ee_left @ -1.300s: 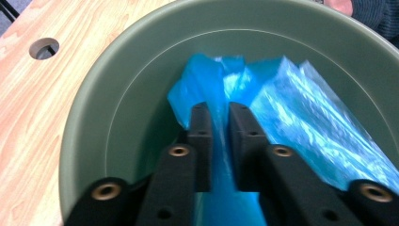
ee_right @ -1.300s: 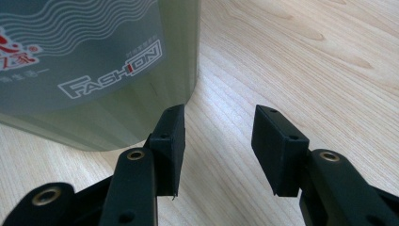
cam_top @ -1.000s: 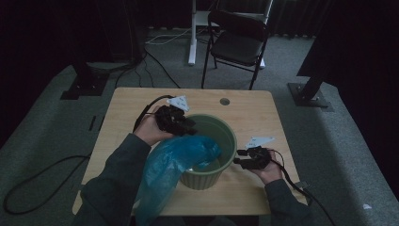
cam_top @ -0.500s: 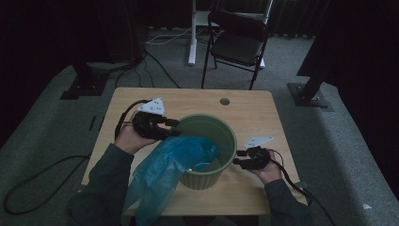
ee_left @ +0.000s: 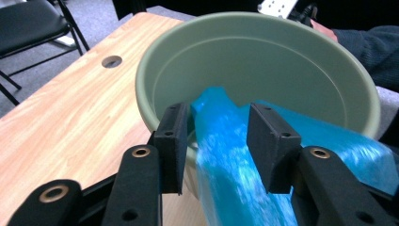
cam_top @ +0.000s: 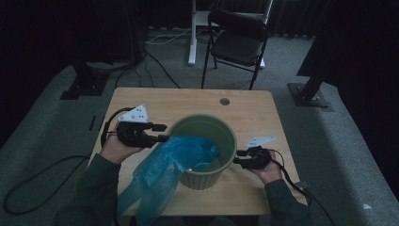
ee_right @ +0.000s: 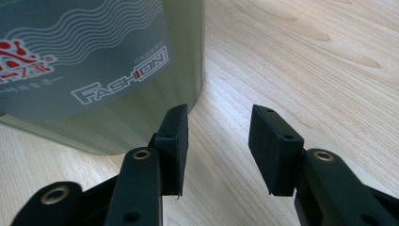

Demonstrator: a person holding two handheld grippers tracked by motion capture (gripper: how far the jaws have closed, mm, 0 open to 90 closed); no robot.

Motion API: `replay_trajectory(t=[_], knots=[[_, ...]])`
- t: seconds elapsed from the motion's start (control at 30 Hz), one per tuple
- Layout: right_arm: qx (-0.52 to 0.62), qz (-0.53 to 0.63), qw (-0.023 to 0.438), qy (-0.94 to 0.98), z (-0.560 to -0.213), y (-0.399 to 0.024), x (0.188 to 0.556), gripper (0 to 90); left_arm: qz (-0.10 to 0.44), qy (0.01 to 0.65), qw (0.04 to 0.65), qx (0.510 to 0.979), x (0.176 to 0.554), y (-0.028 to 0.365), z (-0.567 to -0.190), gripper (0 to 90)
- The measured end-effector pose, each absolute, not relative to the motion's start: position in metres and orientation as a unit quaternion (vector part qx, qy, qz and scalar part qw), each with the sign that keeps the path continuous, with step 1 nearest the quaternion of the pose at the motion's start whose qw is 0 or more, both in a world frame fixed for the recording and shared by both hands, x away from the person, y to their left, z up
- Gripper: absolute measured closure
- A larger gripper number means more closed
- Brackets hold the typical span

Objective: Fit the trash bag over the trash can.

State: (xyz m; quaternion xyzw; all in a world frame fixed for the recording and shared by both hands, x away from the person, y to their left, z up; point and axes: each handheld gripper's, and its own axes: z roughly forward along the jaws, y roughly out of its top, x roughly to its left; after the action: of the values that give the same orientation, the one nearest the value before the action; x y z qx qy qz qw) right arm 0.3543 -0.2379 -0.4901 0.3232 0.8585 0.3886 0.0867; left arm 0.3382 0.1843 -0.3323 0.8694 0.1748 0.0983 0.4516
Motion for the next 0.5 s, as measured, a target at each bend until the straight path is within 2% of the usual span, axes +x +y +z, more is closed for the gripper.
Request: replay_trajectory(t=[0.5], knots=[[0.323, 0.387, 0.092, 0.859, -0.49, -0.238, 0.354, 56.3, 0.052, 0.172, 0.467, 0.866, 0.324, 0.203, -0.353, 47.1]])
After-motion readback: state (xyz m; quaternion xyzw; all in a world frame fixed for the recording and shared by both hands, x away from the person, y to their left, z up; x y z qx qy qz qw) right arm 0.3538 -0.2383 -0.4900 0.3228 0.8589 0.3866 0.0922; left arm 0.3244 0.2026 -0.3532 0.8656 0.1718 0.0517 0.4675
